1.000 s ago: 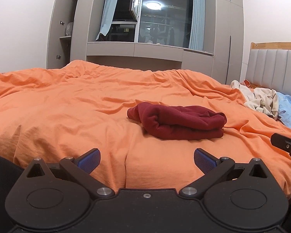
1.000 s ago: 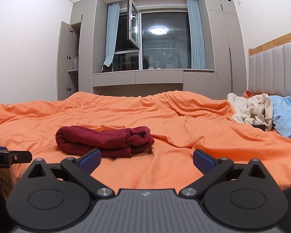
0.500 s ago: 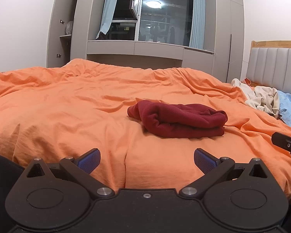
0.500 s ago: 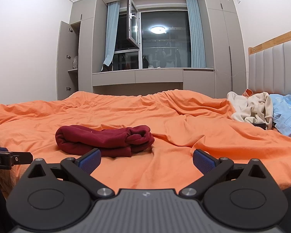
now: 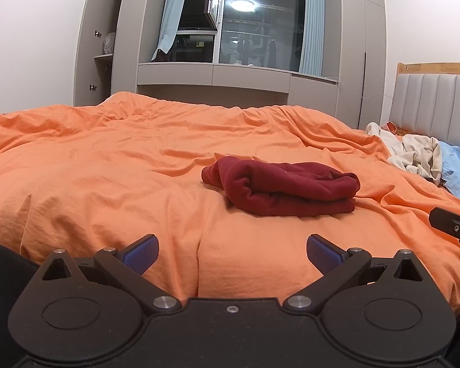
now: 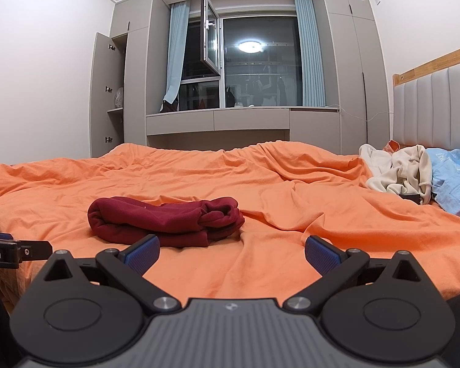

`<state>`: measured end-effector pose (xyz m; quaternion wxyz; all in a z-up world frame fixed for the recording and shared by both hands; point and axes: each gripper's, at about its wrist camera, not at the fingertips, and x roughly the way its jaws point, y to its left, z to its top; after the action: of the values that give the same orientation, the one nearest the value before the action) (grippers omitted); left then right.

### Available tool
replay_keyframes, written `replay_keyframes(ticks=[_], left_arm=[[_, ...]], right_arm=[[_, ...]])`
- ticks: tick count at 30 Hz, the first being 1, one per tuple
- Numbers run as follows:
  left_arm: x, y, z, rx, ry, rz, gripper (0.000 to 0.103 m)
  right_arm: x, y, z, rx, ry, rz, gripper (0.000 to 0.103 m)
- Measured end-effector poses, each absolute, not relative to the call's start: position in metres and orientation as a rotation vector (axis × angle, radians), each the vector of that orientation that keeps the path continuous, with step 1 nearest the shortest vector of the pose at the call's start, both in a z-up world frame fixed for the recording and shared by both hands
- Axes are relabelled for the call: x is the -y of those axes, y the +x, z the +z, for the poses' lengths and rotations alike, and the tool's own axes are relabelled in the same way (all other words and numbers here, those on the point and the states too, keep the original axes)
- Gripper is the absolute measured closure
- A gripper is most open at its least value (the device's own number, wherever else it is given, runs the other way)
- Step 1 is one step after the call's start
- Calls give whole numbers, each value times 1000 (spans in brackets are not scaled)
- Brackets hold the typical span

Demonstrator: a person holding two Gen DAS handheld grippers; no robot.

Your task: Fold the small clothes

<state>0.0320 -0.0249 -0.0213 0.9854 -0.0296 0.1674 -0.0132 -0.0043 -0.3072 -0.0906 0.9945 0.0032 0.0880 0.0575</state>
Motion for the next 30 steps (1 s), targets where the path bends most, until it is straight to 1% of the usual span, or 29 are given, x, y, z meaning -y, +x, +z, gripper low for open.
replay_keyframes(ticks=[30], left_arm=[[25, 32, -21, -343, -54, -24, 1]], right_arm=[[305, -2, -94, -181, 1, 118, 0]])
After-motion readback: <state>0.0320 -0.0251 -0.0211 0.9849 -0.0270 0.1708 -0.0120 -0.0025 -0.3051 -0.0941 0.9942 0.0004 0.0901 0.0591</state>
